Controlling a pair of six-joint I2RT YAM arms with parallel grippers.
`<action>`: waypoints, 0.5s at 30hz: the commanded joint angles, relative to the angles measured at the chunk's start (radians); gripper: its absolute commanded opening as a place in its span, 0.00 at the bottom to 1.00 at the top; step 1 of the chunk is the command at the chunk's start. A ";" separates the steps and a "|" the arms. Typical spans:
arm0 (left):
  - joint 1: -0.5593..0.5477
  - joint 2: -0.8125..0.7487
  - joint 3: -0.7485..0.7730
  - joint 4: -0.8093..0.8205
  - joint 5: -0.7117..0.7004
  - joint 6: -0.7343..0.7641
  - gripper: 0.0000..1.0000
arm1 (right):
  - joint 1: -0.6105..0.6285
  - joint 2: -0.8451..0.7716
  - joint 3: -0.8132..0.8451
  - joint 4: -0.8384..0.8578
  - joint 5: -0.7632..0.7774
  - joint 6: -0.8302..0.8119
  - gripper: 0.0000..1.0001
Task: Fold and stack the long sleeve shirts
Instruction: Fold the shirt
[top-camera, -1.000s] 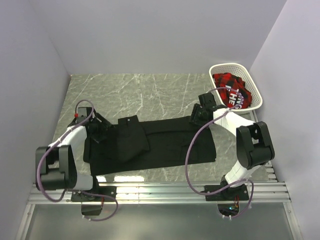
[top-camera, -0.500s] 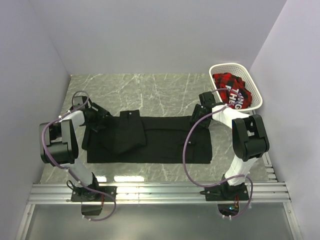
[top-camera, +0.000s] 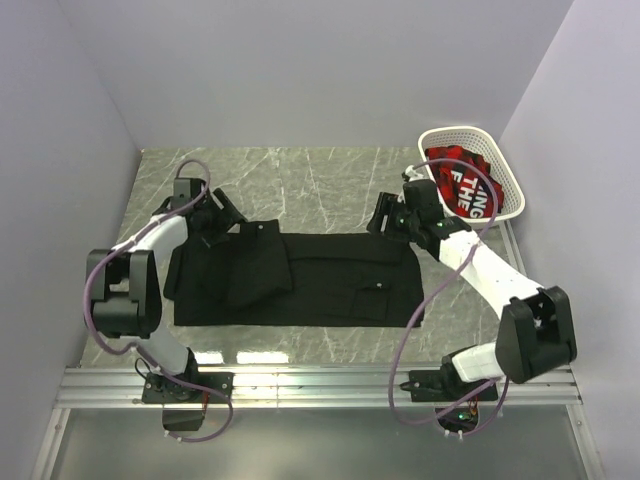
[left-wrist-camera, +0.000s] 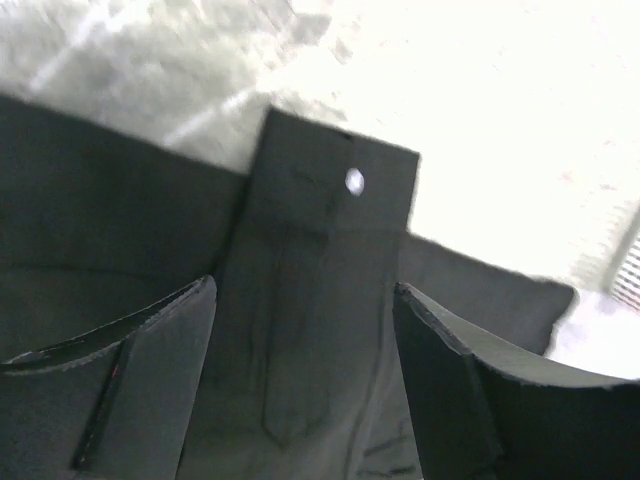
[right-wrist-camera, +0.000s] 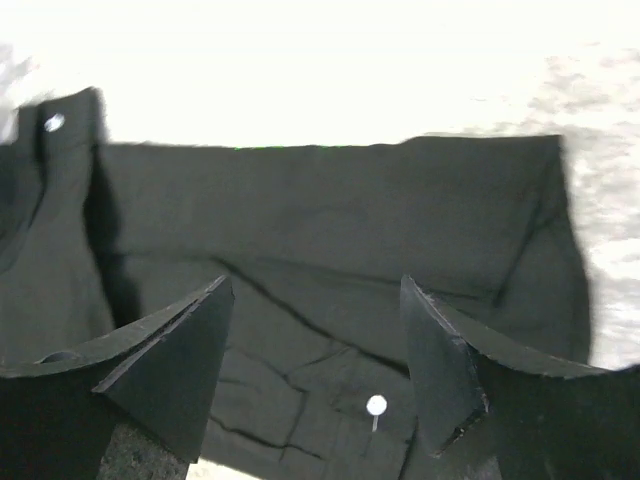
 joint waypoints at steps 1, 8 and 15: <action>-0.013 0.067 0.089 -0.014 -0.080 0.046 0.77 | 0.034 -0.065 -0.050 0.046 -0.014 -0.041 0.75; -0.074 0.185 0.174 -0.075 -0.128 0.065 0.71 | 0.051 -0.111 -0.101 0.080 -0.030 -0.044 0.75; -0.102 0.242 0.191 -0.095 -0.140 0.063 0.70 | 0.052 -0.127 -0.116 0.094 -0.036 -0.049 0.75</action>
